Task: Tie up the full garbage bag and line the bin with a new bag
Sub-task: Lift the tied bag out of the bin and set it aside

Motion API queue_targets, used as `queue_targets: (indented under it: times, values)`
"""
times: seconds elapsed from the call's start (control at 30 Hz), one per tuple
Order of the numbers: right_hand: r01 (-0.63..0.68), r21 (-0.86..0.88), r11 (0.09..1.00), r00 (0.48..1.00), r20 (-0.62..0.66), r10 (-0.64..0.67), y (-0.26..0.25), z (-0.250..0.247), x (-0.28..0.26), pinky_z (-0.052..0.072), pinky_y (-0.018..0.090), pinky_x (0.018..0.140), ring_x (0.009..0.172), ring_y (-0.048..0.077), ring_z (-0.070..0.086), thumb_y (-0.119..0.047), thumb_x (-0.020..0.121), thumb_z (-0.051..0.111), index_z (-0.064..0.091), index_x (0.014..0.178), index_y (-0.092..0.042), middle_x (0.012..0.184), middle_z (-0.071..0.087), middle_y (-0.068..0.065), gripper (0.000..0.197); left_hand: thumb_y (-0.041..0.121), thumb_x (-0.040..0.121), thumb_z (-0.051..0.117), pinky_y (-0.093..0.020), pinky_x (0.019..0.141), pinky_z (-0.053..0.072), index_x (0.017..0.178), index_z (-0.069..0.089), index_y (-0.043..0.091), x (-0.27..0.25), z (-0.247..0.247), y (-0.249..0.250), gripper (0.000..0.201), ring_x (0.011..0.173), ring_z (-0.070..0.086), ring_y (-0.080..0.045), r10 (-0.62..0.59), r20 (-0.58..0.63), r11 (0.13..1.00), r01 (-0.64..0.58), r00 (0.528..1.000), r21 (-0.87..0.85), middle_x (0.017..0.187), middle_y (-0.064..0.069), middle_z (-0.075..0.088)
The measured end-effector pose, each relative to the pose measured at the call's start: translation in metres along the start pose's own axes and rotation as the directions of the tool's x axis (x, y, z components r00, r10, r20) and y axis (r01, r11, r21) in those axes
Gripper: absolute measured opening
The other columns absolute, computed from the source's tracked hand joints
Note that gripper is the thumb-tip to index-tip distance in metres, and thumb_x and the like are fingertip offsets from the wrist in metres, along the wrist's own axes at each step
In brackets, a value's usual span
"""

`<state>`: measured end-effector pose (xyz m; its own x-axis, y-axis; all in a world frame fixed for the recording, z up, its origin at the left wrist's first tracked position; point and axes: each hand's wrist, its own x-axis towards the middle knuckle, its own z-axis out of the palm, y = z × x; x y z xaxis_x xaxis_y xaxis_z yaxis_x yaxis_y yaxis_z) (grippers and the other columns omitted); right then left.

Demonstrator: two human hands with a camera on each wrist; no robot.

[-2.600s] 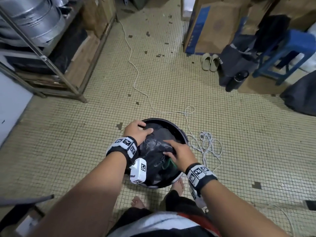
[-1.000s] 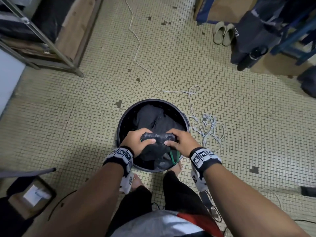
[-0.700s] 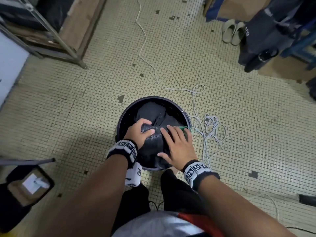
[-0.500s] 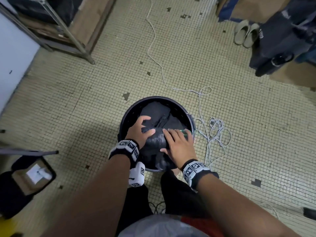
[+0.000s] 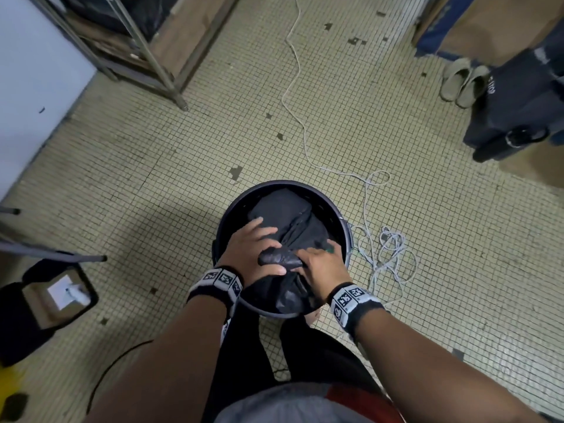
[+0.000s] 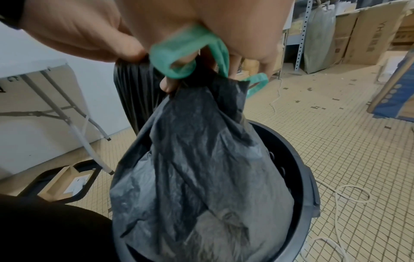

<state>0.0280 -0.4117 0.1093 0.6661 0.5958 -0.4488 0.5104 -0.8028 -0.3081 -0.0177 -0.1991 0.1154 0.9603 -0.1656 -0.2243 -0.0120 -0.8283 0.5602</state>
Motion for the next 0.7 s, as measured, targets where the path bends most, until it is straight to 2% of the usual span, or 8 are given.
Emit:
queue_targets:
  times: [0.03, 0.1, 0.2, 0.3, 0.37, 0.43, 0.57, 0.7]
  values:
    - [0.002, 0.040, 0.999, 1.000, -0.004, -0.002, 0.001, -0.001, 0.000, 0.013, 0.046, 0.116, 0.105, 0.016, 0.064, -0.045, 0.096, 0.046, 0.059, 0.117, -0.030, 0.106, 0.067, -0.009, 0.029, 0.060, 0.070, 0.078, -0.040, 0.119, 0.026, 0.120, 0.071, 0.017, 0.004, -0.002, -0.004, 0.066, 0.143, 0.039, -0.025, 0.035, 0.084, 0.999, -0.036, 0.996, 0.018, 0.138, 0.001, 0.061]
    - [-0.002, 0.121, 0.993, 1.000, -0.014, 0.004, 0.003, -0.004, 0.003, 0.013, 0.041, 0.116, 0.107, 0.014, 0.063, -0.046, 0.096, 0.046, 0.061, 0.117, -0.031, 0.106, 0.069, -0.011, 0.030, 0.059, 0.080, 0.073, -0.030, 0.118, 0.019, 0.134, 0.061, 0.018, 0.012, -0.006, -0.011, 0.069, 0.143, 0.038, -0.018, 0.017, 0.252, 1.000, -0.014, 0.968, -0.015, 0.142, 0.003, 0.058]
    - [-0.047, 0.192, 0.980, 0.999, 0.018, 0.045, 0.001, -0.007, 0.007, 0.022, 0.034, 0.113, 0.108, 0.018, 0.063, -0.046, 0.097, 0.053, 0.062, 0.120, -0.029, 0.106, 0.073, -0.007, 0.030, 0.059, 0.085, 0.068, -0.034, 0.112, 0.037, 0.139, 0.056, 0.022, 0.023, -0.013, -0.019, 0.067, 0.133, 0.049, -0.017, 0.017, 0.357, 1.000, -0.012, 0.934, -0.016, 0.139, 0.004, 0.059]
    - [-0.160, 0.285, 0.945, 0.987, 0.024, 0.160, -0.005, -0.009, 0.006, 0.043, 0.029, 0.095, 0.099, 0.024, 0.063, -0.045, 0.092, 0.063, 0.067, 0.115, -0.026, 0.099, 0.073, 0.001, 0.030, 0.053, 0.087, 0.068, -0.036, 0.103, 0.046, 0.141, 0.053, 0.026, 0.032, -0.024, -0.021, 0.062, 0.122, 0.057, -0.017, 0.059, 0.469, 0.993, -0.098, 0.881, 0.060, 0.135, 0.005, 0.061]
    - [-0.223, 0.314, 0.923, 0.974, 0.028, 0.225, -0.010, -0.010, 0.006, 0.042, 0.023, 0.078, 0.095, 0.021, 0.065, -0.046, 0.090, 0.066, 0.068, 0.112, -0.027, 0.096, 0.073, 0.000, 0.029, 0.046, 0.090, 0.068, -0.035, 0.095, 0.050, 0.131, 0.061, 0.028, 0.039, -0.030, -0.023, 0.045, 0.110, 0.063, -0.018, 0.064, 0.499, 0.993, -0.105, 0.865, 0.055, 0.120, 0.004, 0.068]
    - [-0.271, 0.334, 0.903, 0.961, 0.040, 0.274, -0.015, -0.012, 0.009, 0.039, 0.023, 0.070, 0.091, 0.019, 0.066, -0.048, 0.089, 0.068, 0.069, 0.107, -0.028, 0.093, 0.072, -0.002, 0.027, 0.042, 0.092, 0.068, -0.034, 0.084, 0.053, 0.115, 0.069, 0.027, 0.043, -0.034, -0.026, 0.028, 0.095, 0.067, -0.020, 0.039, 0.494, 0.999, -0.053, 0.868, 0.013, 0.099, 0.002, 0.072]
    - [-0.329, 0.362, 0.872, 0.943, 0.081, 0.322, -0.018, -0.017, 0.013, 0.043, 0.026, 0.071, 0.088, 0.019, 0.067, -0.048, 0.086, 0.071, 0.070, 0.102, -0.029, 0.091, 0.073, -0.002, 0.025, 0.046, 0.093, 0.064, -0.033, 0.080, 0.053, 0.105, 0.071, 0.023, 0.044, -0.037, -0.029, 0.027, 0.085, 0.067, -0.021, 0.033, 0.507, 0.999, -0.030, 0.861, -0.015, 0.089, -0.001, 0.072]
    - [-0.327, 0.383, 0.864, 0.945, 0.127, 0.301, -0.016, -0.022, 0.015, 0.043, 0.026, 0.069, 0.083, 0.018, 0.066, -0.045, 0.087, 0.071, 0.069, 0.098, -0.026, 0.081, 0.068, -0.007, 0.022, 0.047, 0.093, 0.064, -0.037, 0.077, 0.054, 0.092, 0.068, 0.021, 0.041, -0.036, -0.029, 0.027, 0.079, 0.065, -0.021, -0.036, 0.495, 0.995, 0.076, 0.868, -0.061, 0.081, 0.000, 0.068]
